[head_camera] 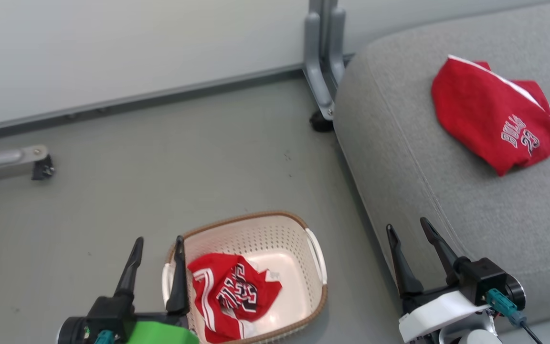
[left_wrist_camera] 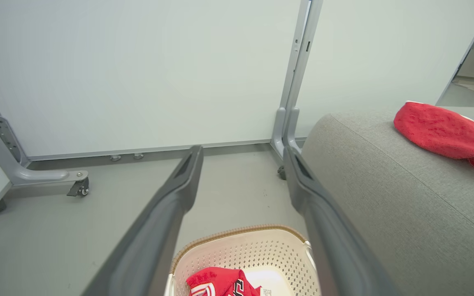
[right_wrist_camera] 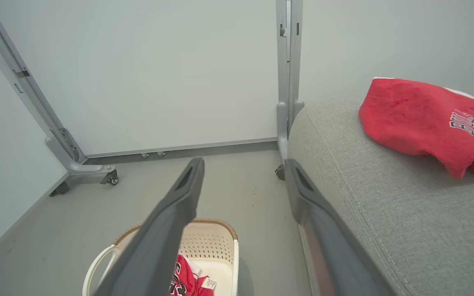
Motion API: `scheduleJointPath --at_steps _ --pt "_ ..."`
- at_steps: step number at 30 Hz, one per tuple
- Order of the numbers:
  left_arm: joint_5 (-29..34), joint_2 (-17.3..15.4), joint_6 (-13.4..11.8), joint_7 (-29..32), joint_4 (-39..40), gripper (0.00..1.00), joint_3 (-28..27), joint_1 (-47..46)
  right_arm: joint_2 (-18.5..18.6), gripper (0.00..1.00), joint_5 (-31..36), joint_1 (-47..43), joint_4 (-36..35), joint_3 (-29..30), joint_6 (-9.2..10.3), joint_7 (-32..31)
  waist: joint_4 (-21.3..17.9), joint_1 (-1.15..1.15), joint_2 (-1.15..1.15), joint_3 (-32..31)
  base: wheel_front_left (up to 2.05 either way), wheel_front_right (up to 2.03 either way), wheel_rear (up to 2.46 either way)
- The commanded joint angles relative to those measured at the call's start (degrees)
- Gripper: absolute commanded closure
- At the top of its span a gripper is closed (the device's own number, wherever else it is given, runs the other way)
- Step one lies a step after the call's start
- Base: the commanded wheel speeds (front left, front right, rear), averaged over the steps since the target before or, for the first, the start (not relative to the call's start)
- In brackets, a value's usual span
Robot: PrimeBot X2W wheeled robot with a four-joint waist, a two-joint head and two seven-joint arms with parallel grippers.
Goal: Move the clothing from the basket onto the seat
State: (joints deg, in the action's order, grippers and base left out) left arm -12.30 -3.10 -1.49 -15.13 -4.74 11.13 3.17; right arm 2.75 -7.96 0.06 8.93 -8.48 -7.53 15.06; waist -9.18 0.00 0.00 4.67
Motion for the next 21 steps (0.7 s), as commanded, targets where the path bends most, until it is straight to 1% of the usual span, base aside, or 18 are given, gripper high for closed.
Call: scheduleJointPath --at_steps 1,6,10,17,21 --pt "0.68 -0.01 -0.22 -0.02 0.74 0.0 -0.88 1.94 0.23 0.0 -0.16 -1.38 -0.77 0.15 0.07 0.18 6.37 0.0 0.0 -7.22 0.0 0.0 0.0" --pt "0.3 0.19 -0.42 -0.01 4.43 0.0 -3.16 5.11 0.23 0.0 0.89 -3.43 -2.62 -0.06 0.07 0.18 6.97 0.0 0.0 -9.3 0.0 0.0 0.0" --pt "0.8 0.2 -0.59 0.0 7.17 0.0 -2.68 8.01 0.25 0.0 1.53 -5.08 -3.51 -0.18 0.07 0.18 7.05 0.0 0.0 -10.29 0.0 0.0 0.0" --pt "0.69 0.19 -1.48 -0.01 7.53 0.0 -1.47 11.24 0.22 0.0 2.2 -7.12 -3.95 -0.16 0.08 0.18 7.08 0.0 0.0 -10.75 0.0 0.0 0.0" --pt "2.04 0.17 -0.81 0.0 6.81 0.0 -1.0 10.69 0.22 0.0 1.66 -7.2 -3.6 -0.13 0.08 0.18 7.26 0.0 0.0 -10.64 0.0 0.0 0.0"
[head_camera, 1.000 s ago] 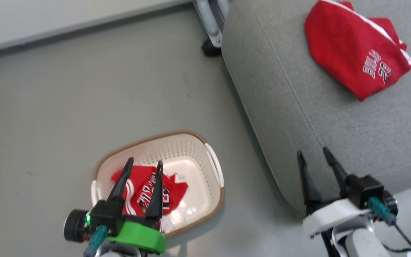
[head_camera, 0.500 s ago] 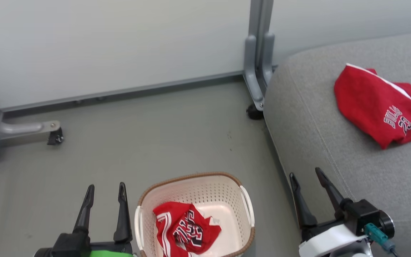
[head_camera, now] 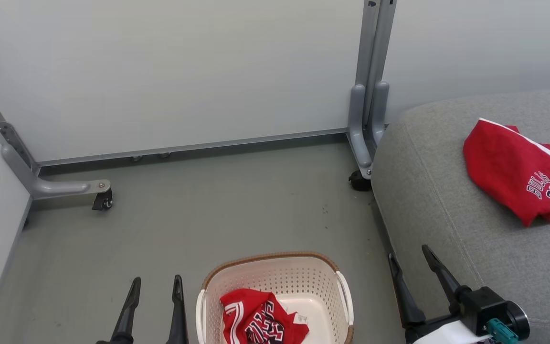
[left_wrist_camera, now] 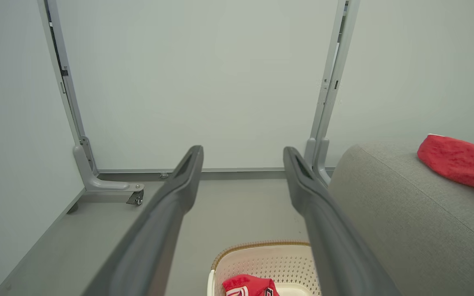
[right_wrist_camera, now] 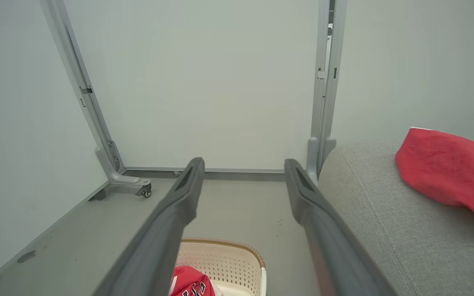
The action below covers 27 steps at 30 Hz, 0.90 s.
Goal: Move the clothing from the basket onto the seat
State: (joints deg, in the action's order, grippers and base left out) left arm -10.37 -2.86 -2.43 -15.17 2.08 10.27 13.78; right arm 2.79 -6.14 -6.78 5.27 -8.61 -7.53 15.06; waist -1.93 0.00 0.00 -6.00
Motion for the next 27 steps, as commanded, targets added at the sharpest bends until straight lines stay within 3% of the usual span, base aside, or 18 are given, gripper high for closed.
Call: scheduleJointPath --at_steps 1,27 --pt "0.14 -0.08 0.18 0.04 -0.15 0.0 -0.23 -0.25 0.18 0.0 -0.08 -0.27 0.27 -0.25 0.07 0.18 -0.02 0.0 0.0 0.05 0.0 0.0 0.0" --pt "0.27 -0.07 0.22 0.03 -1.51 0.0 -0.15 -0.76 0.19 0.0 0.26 0.17 1.32 -0.81 0.08 0.18 0.02 0.0 0.0 -0.13 0.0 0.0 0.0"
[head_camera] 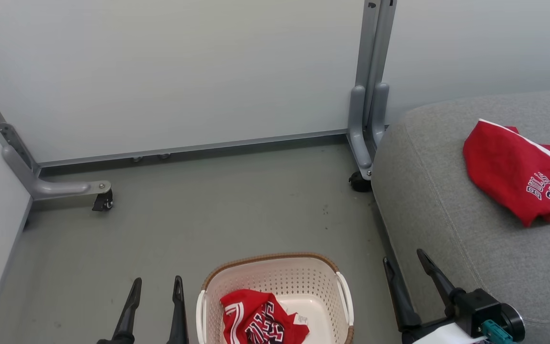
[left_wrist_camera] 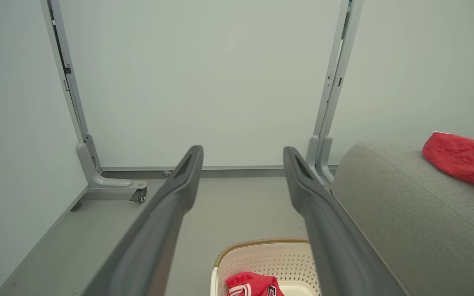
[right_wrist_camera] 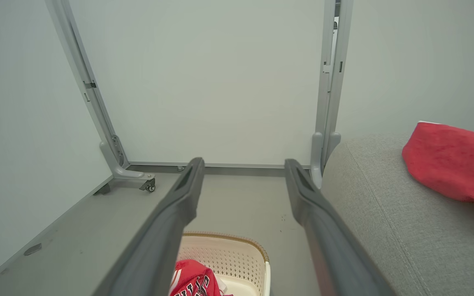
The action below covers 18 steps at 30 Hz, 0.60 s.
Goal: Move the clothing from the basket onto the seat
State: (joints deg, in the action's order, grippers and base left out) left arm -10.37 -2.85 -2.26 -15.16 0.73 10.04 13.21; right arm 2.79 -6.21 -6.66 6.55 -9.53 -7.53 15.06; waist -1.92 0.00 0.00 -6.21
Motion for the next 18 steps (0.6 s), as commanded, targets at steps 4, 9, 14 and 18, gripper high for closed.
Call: scheduleJointPath --at_steps 4,9,14,18 --pt "0.62 -0.08 0.36 0.02 -1.05 0.0 0.34 -0.44 0.19 0.0 0.31 0.39 0.15 0.28 0.07 0.18 -0.14 0.0 0.0 1.2 0.0 0.0 0.0" --pt "0.73 -0.1 2.45 0.02 -6.78 0.0 0.73 -2.69 0.18 0.0 0.05 1.5 -0.03 1.11 0.07 0.18 -1.36 0.0 0.0 5.31 0.0 0.0 0.0" --pt "3.85 -0.23 5.21 0.01 -13.33 0.0 1.19 -9.4 0.2 0.0 1.01 5.26 -1.82 2.66 0.08 0.18 -2.83 0.0 0.0 14.41 0.0 0.0 0.0" --pt "6.89 -1.72 7.3 0.01 -19.25 0.0 3.18 -18.0 0.18 0.0 1.32 9.62 -3.8 4.5 0.07 0.18 -3.67 0.0 0.0 23.47 0.0 0.0 0.0"
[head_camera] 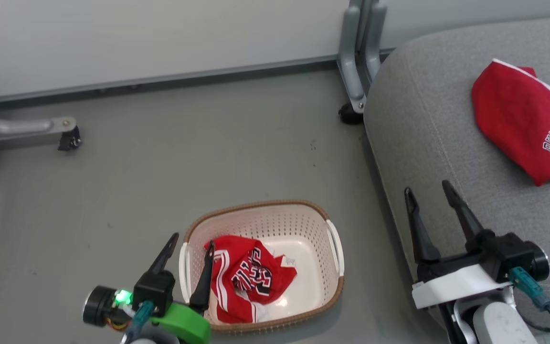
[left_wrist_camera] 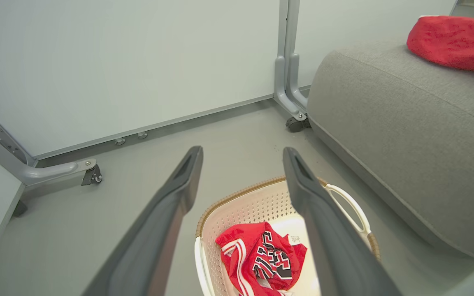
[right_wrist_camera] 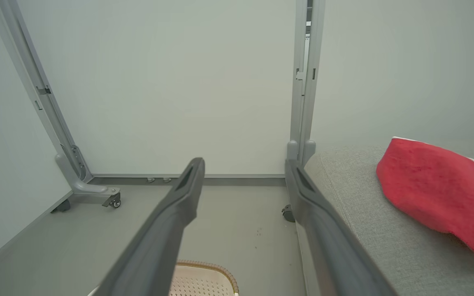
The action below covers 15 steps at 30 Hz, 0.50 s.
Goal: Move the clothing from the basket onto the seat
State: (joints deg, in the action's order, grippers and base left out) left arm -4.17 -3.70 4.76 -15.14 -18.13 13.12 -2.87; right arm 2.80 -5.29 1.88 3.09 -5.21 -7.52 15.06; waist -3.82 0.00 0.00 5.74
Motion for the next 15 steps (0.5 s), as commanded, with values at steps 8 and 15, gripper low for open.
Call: scheduleJointPath --at_steps 8,15 --pt "8.89 -5.73 2.57 3.78 -20.49 0.0 10.88 -24.73 0.15 0.0 1.23 9.48 -3.08 -0.53 0.07 0.18 -4.7 0.0 0.0 26.26 0.0 0.0 0.0" --pt "7.9 -6.32 2.73 11.4 -33.96 0.0 24.08 -41.1 0.1 0.0 -0.85 13.85 -5.36 -1.22 0.06 0.18 -9.08 0.0 0.0 34.67 0.0 0.0 0.0"
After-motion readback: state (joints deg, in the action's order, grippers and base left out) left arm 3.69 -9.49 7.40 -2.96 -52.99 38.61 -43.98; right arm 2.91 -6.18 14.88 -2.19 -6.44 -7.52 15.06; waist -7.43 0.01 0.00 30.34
